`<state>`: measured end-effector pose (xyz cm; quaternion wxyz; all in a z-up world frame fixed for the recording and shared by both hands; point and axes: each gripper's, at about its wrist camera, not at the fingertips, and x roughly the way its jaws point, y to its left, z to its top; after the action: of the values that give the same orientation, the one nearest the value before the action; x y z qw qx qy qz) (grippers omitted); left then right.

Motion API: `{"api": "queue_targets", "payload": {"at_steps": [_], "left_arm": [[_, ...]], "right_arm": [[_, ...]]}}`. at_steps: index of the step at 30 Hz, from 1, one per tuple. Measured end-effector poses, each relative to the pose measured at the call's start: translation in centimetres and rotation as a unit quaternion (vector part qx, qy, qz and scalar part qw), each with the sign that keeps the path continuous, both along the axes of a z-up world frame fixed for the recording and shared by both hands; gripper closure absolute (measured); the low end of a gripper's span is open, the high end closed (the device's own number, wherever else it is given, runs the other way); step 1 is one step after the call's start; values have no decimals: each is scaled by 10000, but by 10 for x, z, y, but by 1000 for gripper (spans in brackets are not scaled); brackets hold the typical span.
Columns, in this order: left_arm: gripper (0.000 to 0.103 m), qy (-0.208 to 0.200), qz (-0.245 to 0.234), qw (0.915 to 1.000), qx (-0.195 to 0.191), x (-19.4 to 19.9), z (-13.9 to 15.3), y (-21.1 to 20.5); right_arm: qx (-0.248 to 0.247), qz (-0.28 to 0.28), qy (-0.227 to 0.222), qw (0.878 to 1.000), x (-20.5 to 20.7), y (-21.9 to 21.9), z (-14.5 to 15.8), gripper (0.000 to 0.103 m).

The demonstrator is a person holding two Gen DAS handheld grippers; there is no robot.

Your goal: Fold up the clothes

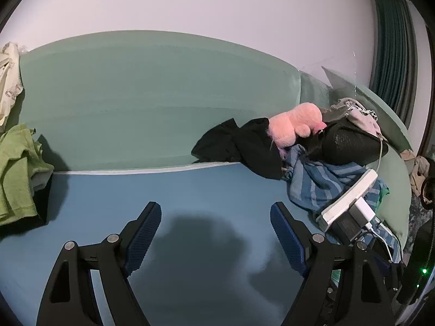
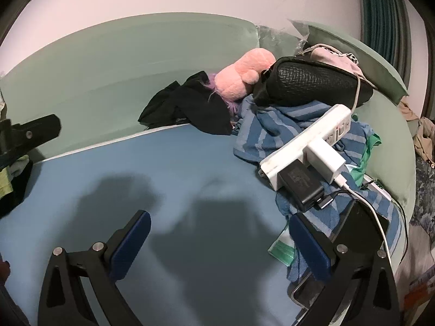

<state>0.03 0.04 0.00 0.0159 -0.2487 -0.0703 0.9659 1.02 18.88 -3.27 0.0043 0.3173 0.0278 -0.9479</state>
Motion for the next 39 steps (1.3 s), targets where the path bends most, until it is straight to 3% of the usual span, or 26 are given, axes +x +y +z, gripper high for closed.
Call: {"api": "queue_targets", "payload": {"at_steps": [10, 16, 20, 39], "left_arm": [[20, 16, 11, 9999, 161, 11, -1, 15], [20, -50, -48, 9998, 189, 6, -2, 22], [20, -22, 29, 9999, 143, 6, -4, 23], [20, -220, 25, 9994, 283, -11, -19, 26]], "right_arm": [[138, 135, -44, 9998, 18, -20, -10, 0], [171, 372, -217, 9989, 4, -25, -7, 0], [251, 424, -95, 9987, 0, -25, -7, 0], [89, 231, -64, 9997, -7, -14, -18, 0]]}}
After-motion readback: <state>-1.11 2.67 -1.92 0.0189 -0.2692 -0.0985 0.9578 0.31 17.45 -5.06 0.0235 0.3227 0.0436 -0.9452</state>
